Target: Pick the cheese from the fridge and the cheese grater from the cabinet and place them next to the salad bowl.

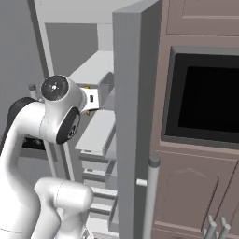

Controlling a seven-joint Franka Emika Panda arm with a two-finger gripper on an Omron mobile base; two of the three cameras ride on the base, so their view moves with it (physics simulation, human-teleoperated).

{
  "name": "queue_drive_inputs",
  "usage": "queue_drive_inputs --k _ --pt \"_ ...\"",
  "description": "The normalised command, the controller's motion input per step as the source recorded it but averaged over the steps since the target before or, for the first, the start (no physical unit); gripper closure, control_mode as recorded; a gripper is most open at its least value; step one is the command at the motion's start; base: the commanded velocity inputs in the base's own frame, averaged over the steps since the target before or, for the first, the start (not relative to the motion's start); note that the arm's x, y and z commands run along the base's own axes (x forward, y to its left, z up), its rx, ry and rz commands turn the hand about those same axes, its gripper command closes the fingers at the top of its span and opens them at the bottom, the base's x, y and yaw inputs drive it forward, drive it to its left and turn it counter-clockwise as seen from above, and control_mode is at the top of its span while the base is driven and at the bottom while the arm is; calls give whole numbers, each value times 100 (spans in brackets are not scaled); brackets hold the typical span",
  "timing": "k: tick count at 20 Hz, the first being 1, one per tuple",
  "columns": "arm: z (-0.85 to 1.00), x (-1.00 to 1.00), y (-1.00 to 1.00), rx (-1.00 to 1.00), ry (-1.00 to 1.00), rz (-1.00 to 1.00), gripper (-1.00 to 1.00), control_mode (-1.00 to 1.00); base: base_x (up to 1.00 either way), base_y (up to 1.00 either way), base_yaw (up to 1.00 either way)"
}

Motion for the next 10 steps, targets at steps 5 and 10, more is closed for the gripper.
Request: queue_drive_inputs --k 5,10 --pt "0 0 0 0 0 0 100 100 -45 32 0" --pt "0 0 0 0 0 0 100 100 -38 53 0"
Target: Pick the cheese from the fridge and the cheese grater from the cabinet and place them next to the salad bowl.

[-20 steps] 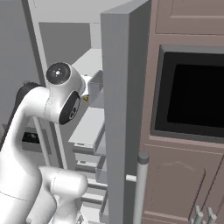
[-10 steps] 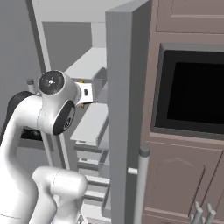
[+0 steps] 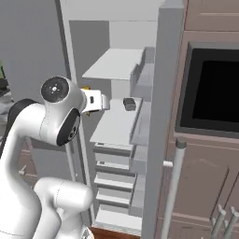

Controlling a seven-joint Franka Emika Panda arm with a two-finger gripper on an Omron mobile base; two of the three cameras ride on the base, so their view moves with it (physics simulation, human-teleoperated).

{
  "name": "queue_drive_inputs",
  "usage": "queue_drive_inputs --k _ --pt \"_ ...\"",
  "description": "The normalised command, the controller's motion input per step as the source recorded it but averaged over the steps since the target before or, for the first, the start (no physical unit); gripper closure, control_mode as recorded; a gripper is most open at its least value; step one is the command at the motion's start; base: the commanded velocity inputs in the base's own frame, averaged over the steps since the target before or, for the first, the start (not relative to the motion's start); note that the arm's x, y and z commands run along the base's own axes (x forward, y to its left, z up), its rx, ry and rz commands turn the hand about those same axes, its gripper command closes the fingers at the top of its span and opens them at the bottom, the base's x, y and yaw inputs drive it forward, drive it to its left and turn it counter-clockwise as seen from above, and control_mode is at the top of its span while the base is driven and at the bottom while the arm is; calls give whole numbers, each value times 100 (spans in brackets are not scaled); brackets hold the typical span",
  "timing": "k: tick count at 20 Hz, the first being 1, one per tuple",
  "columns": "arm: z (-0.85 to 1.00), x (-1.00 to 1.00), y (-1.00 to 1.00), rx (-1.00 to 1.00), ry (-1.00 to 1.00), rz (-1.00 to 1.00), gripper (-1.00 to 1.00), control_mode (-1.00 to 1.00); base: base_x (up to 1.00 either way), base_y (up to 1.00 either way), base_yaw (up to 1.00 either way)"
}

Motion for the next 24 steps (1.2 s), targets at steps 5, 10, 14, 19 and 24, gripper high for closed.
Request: queue_drive_inputs --k 5,10,14,19,24 --pt "0 0 0 0 0 0 100 100 -31 72 0" --pt "0 0 0 0 0 0 100 100 -41 70 0" --pt "0 0 0 0 0 0 100 100 -49 71 0" --pt "0 0 0 0 0 0 100 100 -47 81 0" --pt "0 0 0 0 0 0 100 100 -41 92 0"
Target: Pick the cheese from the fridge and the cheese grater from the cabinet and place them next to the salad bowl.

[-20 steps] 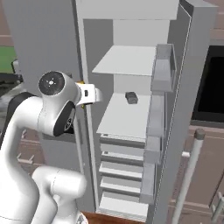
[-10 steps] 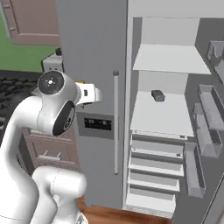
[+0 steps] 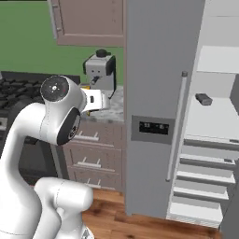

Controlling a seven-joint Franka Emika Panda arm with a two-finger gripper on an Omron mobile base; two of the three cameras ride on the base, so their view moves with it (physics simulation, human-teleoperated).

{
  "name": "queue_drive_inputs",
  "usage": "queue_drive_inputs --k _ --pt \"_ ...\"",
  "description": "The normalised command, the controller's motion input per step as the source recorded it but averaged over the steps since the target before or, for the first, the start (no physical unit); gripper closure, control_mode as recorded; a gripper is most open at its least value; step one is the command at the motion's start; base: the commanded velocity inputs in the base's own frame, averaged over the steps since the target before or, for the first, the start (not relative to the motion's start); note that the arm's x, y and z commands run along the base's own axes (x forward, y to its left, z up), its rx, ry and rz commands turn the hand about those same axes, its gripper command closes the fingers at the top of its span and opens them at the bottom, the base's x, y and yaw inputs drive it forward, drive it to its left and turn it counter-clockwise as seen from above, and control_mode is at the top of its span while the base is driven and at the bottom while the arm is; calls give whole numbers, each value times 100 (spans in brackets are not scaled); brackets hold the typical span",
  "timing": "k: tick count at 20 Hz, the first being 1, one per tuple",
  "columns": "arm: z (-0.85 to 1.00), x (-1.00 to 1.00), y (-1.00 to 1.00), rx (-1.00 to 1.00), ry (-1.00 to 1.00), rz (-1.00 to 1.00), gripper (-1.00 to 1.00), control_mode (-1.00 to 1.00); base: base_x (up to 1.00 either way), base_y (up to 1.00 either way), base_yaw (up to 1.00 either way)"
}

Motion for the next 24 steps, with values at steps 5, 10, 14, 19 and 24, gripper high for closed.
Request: queue_drive_inputs --k 5,10,14,19,24 --pt "0 0 0 0 0 0 100 100 -23 100 0" --pt "0 0 0 0 0 0 100 100 -11 100 0" --pt "0 0 0 0 0 0 100 100 -7 100 0" --pt "0 0 0 0 0 0 100 100 -4 100 0" --pt "0 0 0 0 0 0 100 100 0 100 0"
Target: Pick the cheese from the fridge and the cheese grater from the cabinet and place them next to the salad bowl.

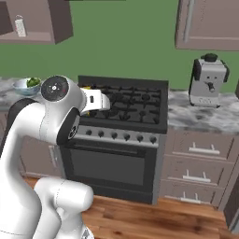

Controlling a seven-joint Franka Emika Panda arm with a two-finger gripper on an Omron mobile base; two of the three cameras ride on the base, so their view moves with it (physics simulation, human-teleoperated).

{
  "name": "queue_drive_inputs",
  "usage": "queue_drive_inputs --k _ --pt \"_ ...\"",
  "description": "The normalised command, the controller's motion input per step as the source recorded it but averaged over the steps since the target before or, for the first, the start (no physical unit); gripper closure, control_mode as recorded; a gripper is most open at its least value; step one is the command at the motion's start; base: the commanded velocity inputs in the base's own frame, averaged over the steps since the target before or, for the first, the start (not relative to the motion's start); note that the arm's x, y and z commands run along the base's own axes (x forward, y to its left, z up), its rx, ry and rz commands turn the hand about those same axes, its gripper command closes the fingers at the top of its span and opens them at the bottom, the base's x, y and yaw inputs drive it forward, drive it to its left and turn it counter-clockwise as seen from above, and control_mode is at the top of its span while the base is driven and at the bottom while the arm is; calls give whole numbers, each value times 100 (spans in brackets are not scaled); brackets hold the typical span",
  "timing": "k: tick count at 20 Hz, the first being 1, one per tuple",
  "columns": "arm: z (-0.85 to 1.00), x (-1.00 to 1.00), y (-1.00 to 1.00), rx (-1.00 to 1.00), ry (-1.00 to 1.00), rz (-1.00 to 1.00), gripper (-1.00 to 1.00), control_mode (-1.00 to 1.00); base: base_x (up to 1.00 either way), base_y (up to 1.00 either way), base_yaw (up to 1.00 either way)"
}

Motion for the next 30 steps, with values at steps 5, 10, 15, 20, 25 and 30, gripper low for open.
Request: queue_drive_inputs --k 5,10,15,20,25,30 --pt "0 0 0 0 0 0 100 100 7 100 0" --pt "0 0 0 0 0 0 100 100 28 96 -1" --pt "0 0 0 0 0 0 100 100 56 32 0" --pt "0 0 0 0 0 0 100 100 66 0 0" --pt "0 0 0 0 0 0 100 100 63 21 0" --pt "0 0 0 0 0 0 100 100 54 45 0"
